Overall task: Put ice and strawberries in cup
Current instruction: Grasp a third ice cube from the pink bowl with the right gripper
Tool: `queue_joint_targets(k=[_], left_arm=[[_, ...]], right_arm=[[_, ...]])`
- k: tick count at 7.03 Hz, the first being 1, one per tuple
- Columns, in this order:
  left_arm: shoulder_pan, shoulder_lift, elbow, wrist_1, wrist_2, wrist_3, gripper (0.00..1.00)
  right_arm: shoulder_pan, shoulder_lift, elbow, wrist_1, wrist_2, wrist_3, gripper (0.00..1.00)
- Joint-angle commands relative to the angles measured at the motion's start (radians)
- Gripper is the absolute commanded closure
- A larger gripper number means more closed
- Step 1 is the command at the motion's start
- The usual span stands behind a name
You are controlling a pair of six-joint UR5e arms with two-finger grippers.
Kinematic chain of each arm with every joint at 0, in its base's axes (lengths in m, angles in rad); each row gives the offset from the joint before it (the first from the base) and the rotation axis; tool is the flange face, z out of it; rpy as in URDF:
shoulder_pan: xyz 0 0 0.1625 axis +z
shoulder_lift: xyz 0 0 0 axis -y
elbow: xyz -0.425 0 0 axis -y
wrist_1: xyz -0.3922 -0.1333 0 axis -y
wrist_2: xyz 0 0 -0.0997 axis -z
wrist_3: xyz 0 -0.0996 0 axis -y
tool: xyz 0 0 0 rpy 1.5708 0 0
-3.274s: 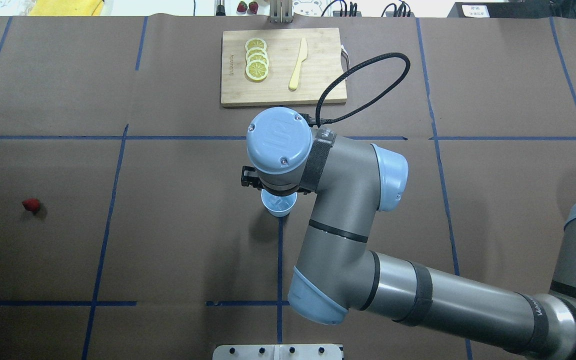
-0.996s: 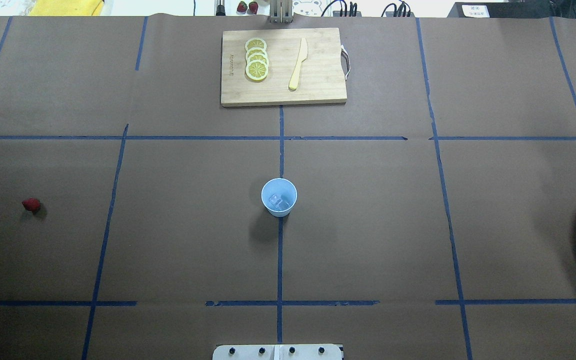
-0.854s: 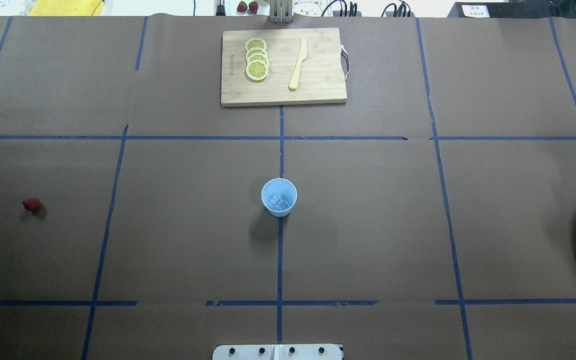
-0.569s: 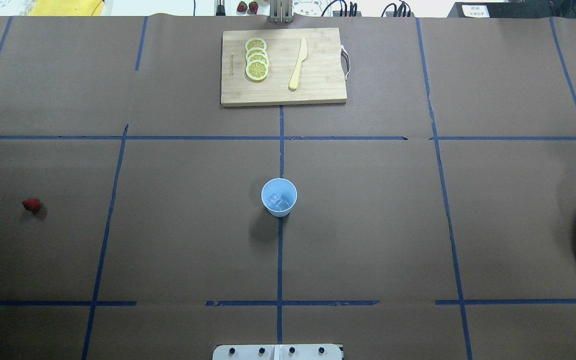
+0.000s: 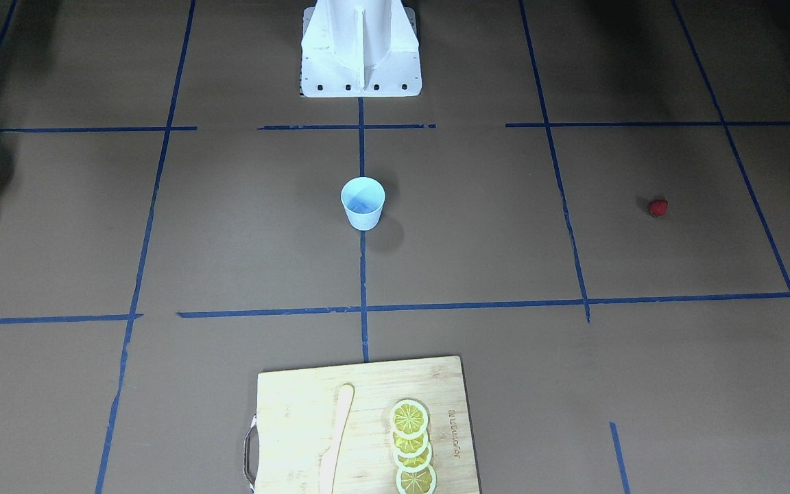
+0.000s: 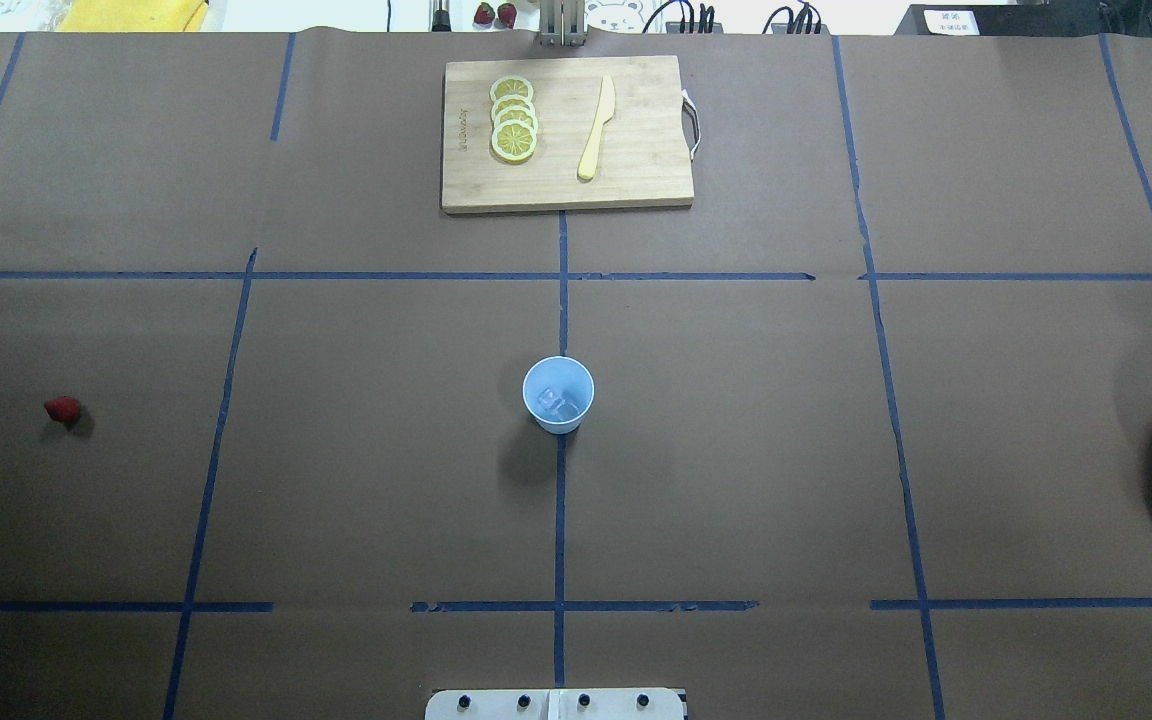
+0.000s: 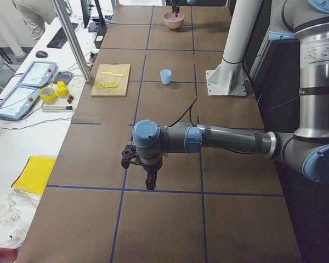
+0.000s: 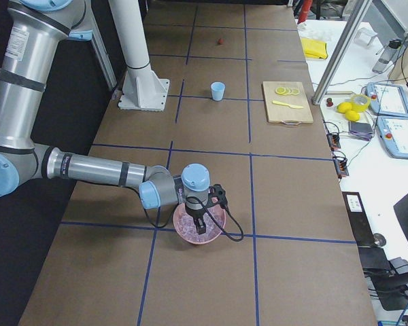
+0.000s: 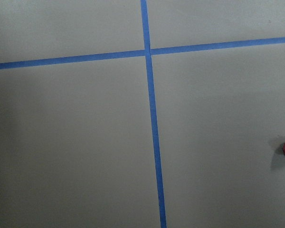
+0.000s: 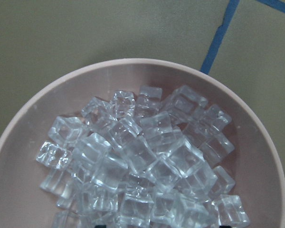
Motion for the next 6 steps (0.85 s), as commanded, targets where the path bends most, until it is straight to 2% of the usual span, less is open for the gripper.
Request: queue_joint_targets(k=[1,6], left_arm=[[0.0,0.0,-0.004,0.0,0.0,0.0,0.0],[0.0,-0.002,-0.012,0.0,0.0,0.0,0.0]], right_arm=[[-0.001,0.012,-0.017,0.0,-0.02,0.002,0.24],[-0.001,0.023,-0.048,0.0,-0.02,0.005,0.29]])
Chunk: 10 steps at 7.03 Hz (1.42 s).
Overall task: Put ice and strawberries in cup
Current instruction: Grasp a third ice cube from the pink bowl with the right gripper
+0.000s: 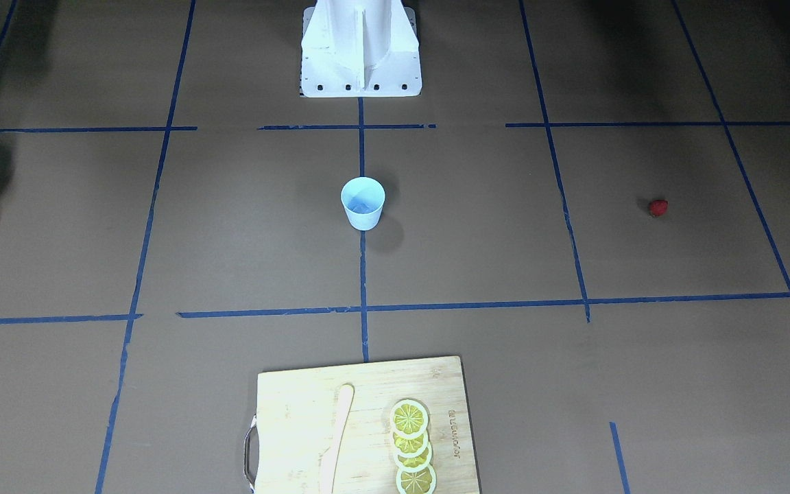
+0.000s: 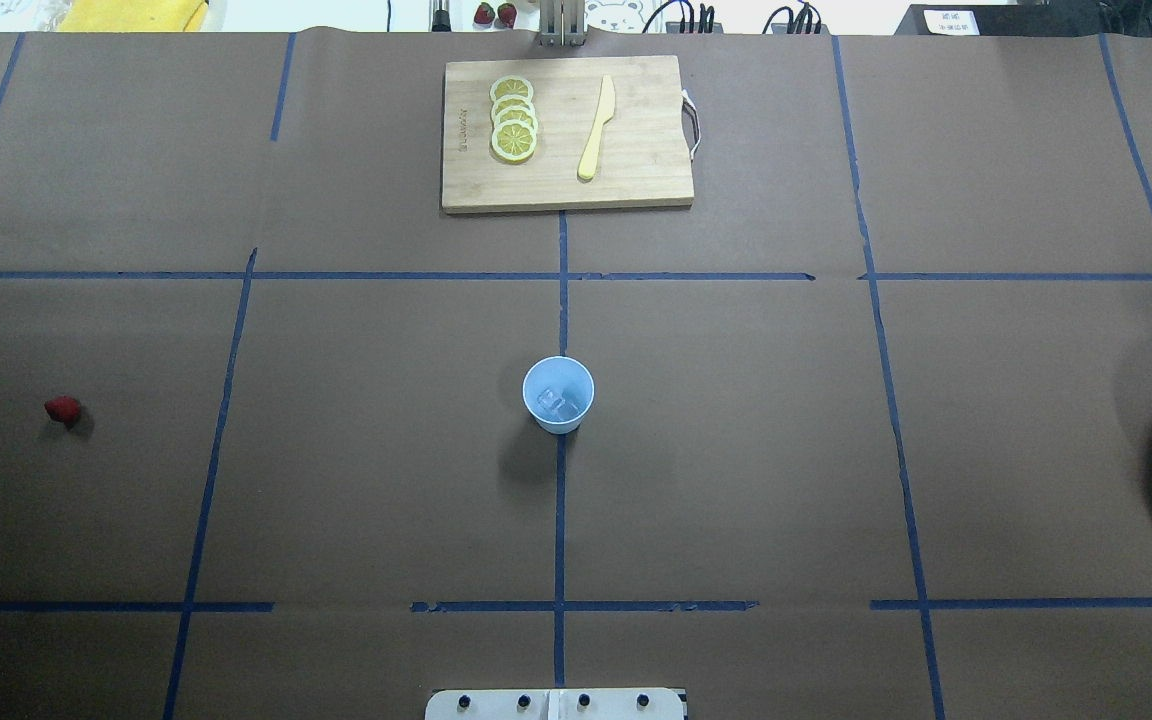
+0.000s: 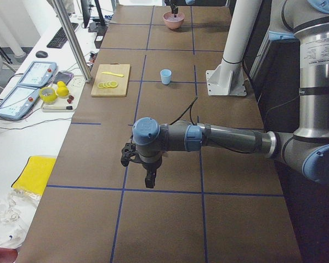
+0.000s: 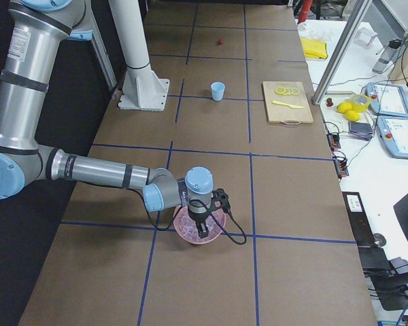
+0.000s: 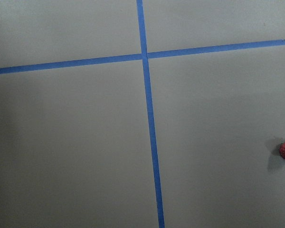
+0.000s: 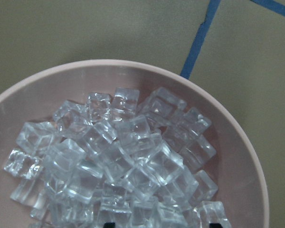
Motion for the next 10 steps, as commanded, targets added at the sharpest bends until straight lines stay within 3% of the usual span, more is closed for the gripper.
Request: queue_joint_targets(k=[1,3,5,6,8,10], left_arm=[[0.0,0.0,-0.001,0.0,0.0,0.0,0.0],[0.0,0.0,-0.001,0.0,0.0,0.0,0.0],[0.0,0.001,-0.001,0.0,0.0,0.0,0.0],[0.0,0.0,-0.001,0.0,0.0,0.0,0.0],[0.0,0.0,-0.002,0.0,0.0,0.0,0.0],[0.0,0.0,-0.01,0.002,0.0,0.0,0.0]], right_arm=[[0.0,0.0,-0.012,0.0,0.002,0.001,0.3],[0.0,0.0,-0.014,0.0,0.002,0.002,0.36],[0.0,0.008,-0.009,0.0,0.003,0.004,0.85],[0.0,0.008,-0.002,0.0,0.008,0.004,0.96],[0.011,0.007,0.03,0.0,0.027,0.001,0.97],[0.083,0.011,0.125,-0.061,0.072,0.005,0.98]])
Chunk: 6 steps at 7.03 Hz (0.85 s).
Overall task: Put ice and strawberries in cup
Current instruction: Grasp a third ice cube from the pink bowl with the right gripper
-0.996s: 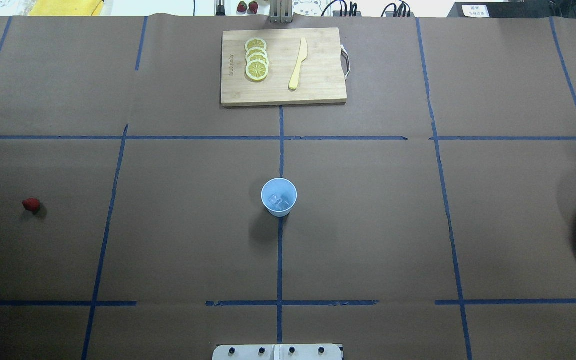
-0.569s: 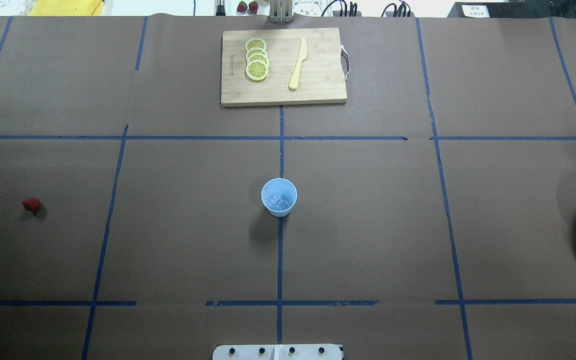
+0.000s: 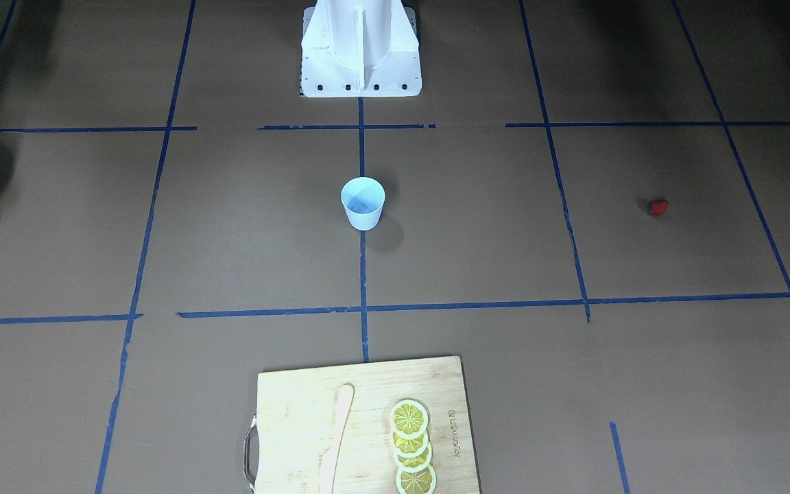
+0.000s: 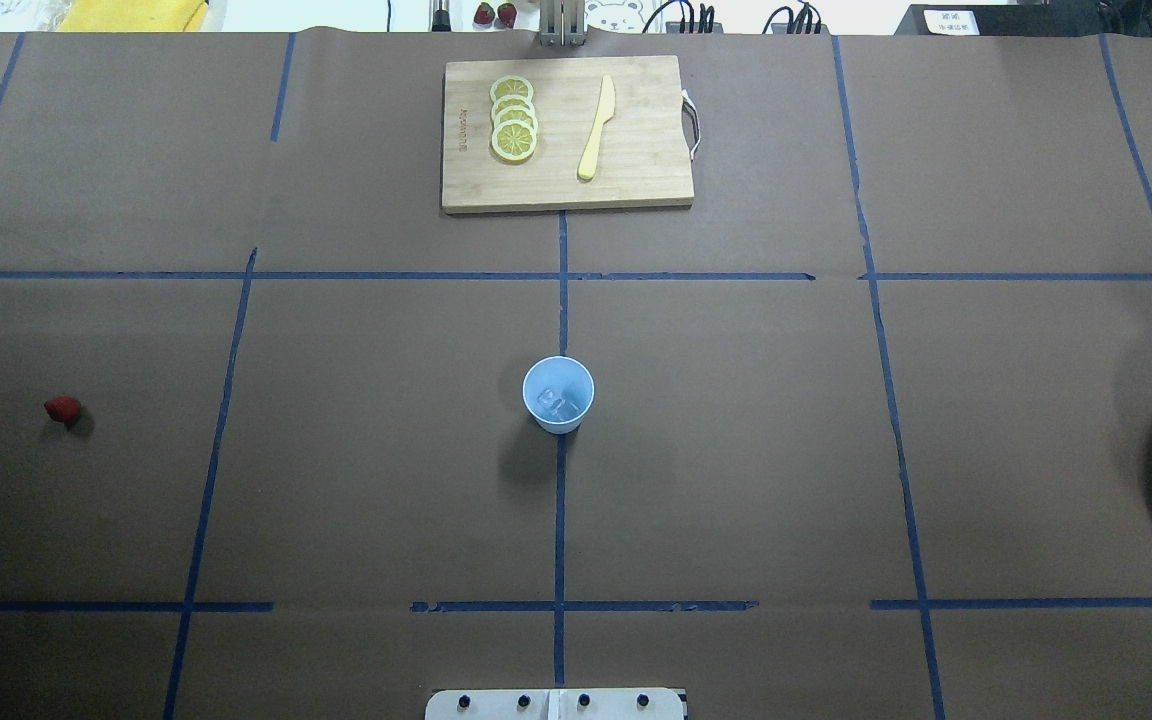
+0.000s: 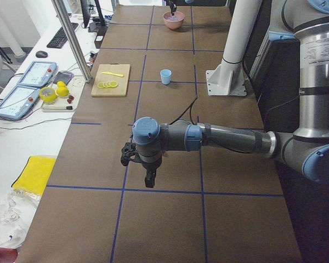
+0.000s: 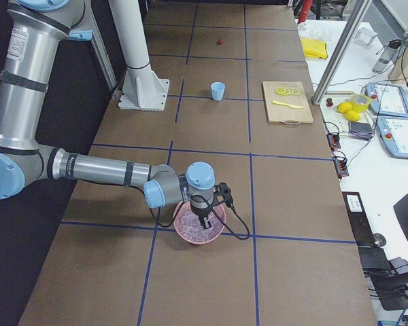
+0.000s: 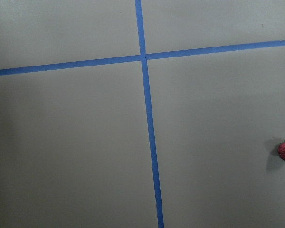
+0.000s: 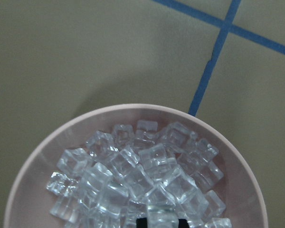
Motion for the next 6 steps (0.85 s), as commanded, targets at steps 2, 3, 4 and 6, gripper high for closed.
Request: queue_joint_targets(k=[2,3,4,6], left_arm=[[0.0,0.001,-0.004,0.001,0.0,0.0,0.0],[0.0,0.001,-0.004,0.0,0.0,0.0,0.0],[0.0,0.001,-0.004,0.0,0.0,0.0,0.0],[0.0,-0.001,-0.004,0.0,0.0,0.0,0.0]], right_arm=[[0.016,0.083,0.184,-0.165,0.021,0.191,0.97],[-0.038,0.106,0.227,-0.165,0.02,0.282,1.0],[-0.119,0.179,0.246,-0.165,0.017,0.422,1.0],[-0.351,0.361,0.255,-0.167,-0.091,0.769,1.0]])
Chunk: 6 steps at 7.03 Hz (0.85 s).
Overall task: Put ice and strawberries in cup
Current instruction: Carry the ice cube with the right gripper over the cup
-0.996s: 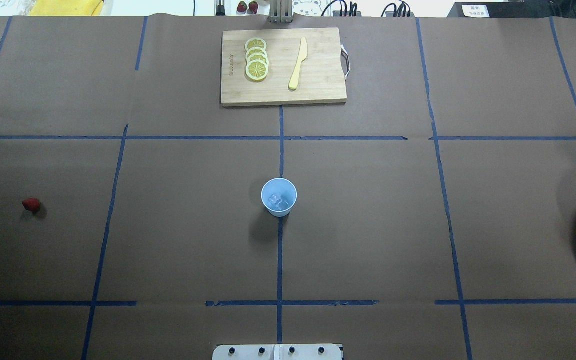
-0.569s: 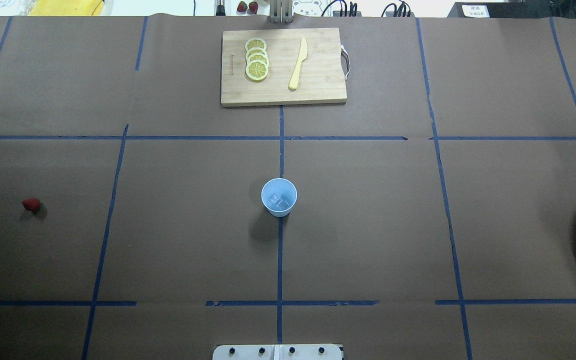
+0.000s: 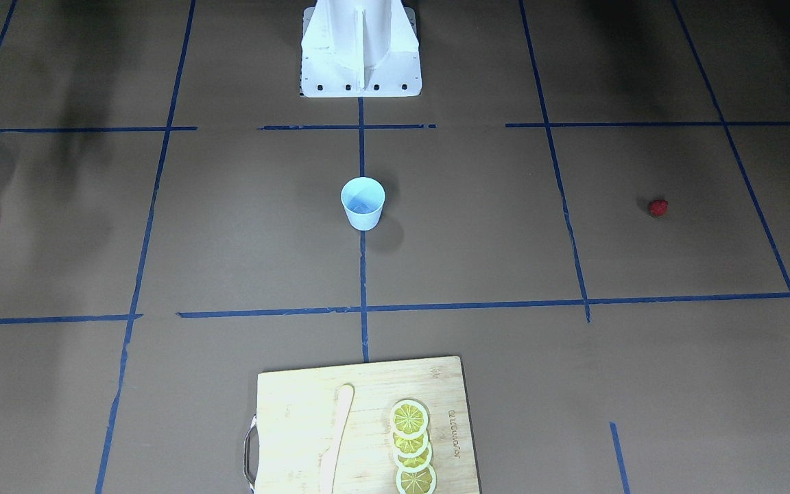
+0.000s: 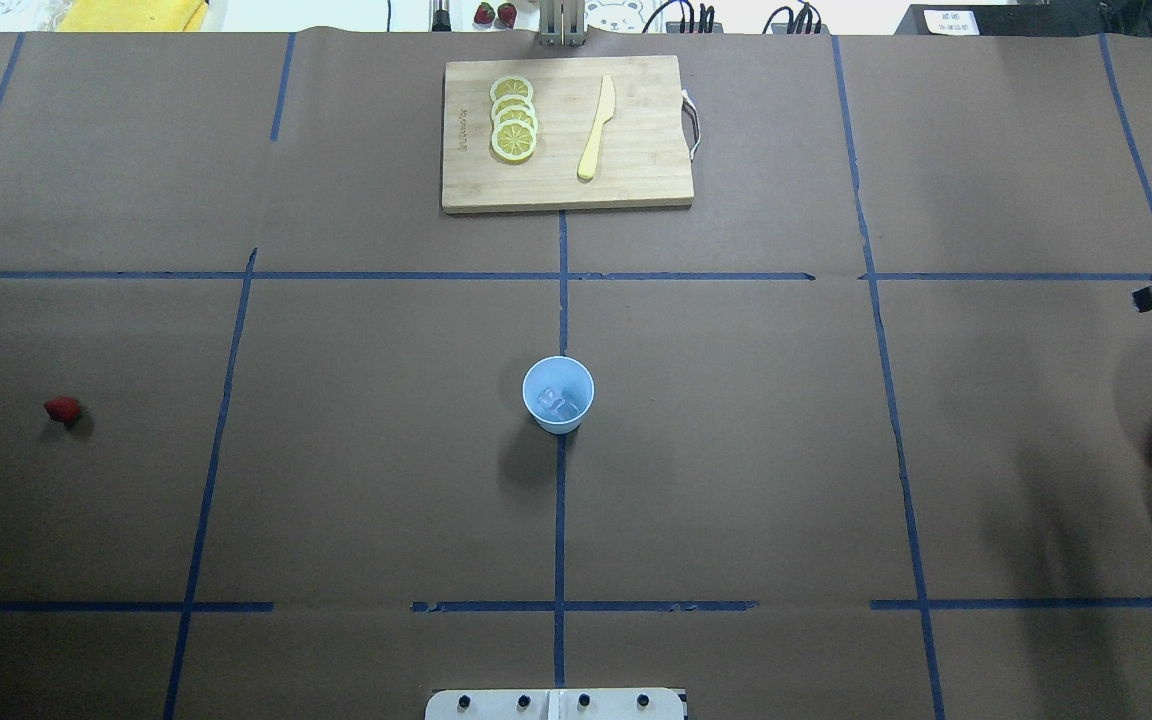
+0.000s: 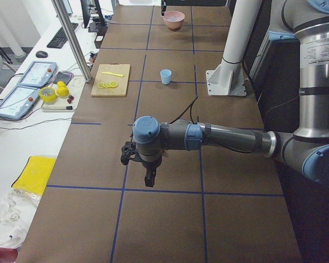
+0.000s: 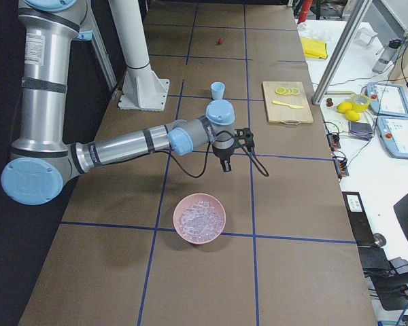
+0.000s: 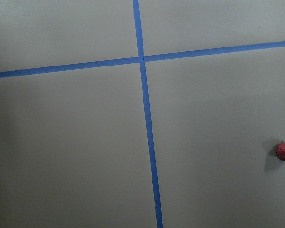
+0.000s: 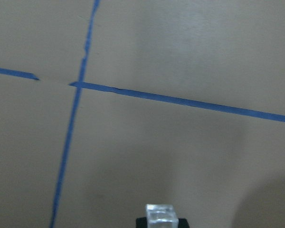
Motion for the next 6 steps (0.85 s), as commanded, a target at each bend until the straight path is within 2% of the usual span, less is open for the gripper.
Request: queue_joint_targets(k=[1,2,3,4,6], left_arm=[[0.0,-0.003,0.002,0.0,0.002,0.0,0.0],[0.0,-0.003,0.002,0.0,0.002,0.0,0.0],[0.0,-0.003,0.002,0.0,0.002,0.0,0.0],[0.0,-0.003,0.002,0.0,0.002,0.0,0.0],[0.003,-0.003,0.003,0.0,0.002,0.0,0.0]], right_arm=[[-0.251,0.185,0.004,-0.005,-0.14,0.341,1.0],[-0.372,0.268,0.001,-0.032,-0.22,0.481,1.0],[-0.488,0.416,-0.013,-0.18,-0.324,0.569,1.0],[-0.575,0.596,-0.069,-0.344,-0.436,0.652,1.0],[-0.64,0.809,-0.219,-0.362,-0.469,0.796,1.0]])
